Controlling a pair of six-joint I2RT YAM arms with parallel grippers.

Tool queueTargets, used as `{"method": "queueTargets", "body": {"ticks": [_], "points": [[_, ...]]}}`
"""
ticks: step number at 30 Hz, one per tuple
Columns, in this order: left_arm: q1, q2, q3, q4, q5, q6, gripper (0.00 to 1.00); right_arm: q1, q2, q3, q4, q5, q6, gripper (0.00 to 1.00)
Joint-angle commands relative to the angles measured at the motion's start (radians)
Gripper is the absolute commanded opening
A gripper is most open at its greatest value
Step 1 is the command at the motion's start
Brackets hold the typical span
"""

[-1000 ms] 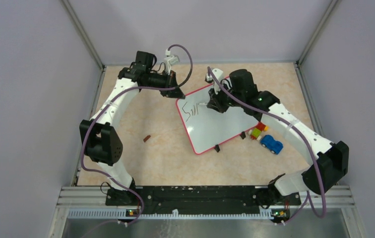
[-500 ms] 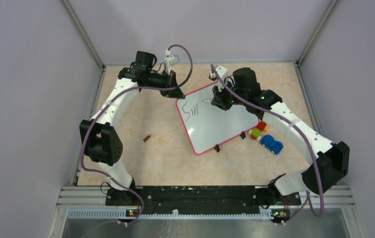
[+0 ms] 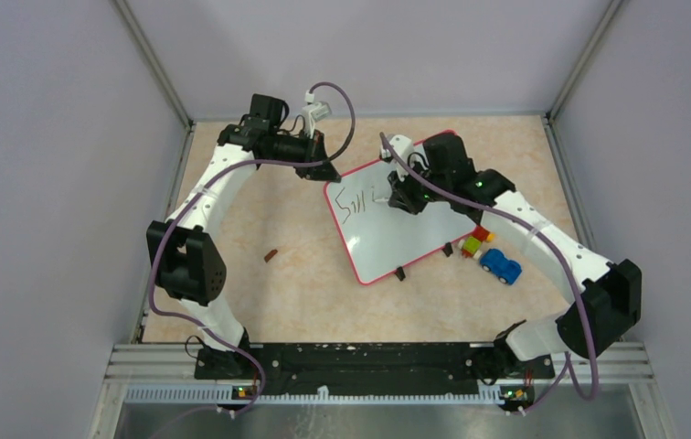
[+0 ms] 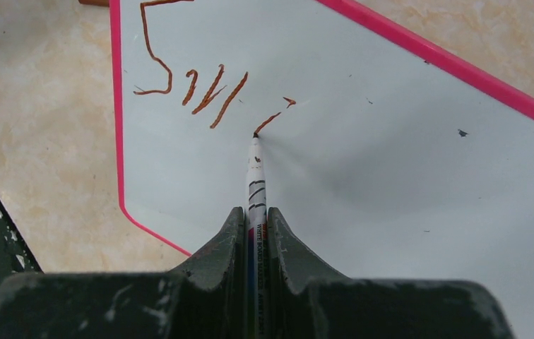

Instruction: Write a sentence on the whiteboard

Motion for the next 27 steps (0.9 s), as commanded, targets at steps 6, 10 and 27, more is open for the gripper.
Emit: {"method": "queueTargets", "body": {"ticks": [6,10,27], "points": [[-0.02,-0.004,0.002,-0.022,-0.002,0.019,0.0,0.006,-0.014,0.058,-0.017,0.05,-0.041,0.0],[-0.02,-0.002,0.003,-0.021,0.002,0.017,0.0,0.004,-0.018,0.123,-0.017,0.042,-0.027,0.0],[-0.021,-0.016,0.003,-0.027,-0.004,0.022,0.0,0.004,0.052,0.13,0.037,0.059,-0.013,0.0]]}}
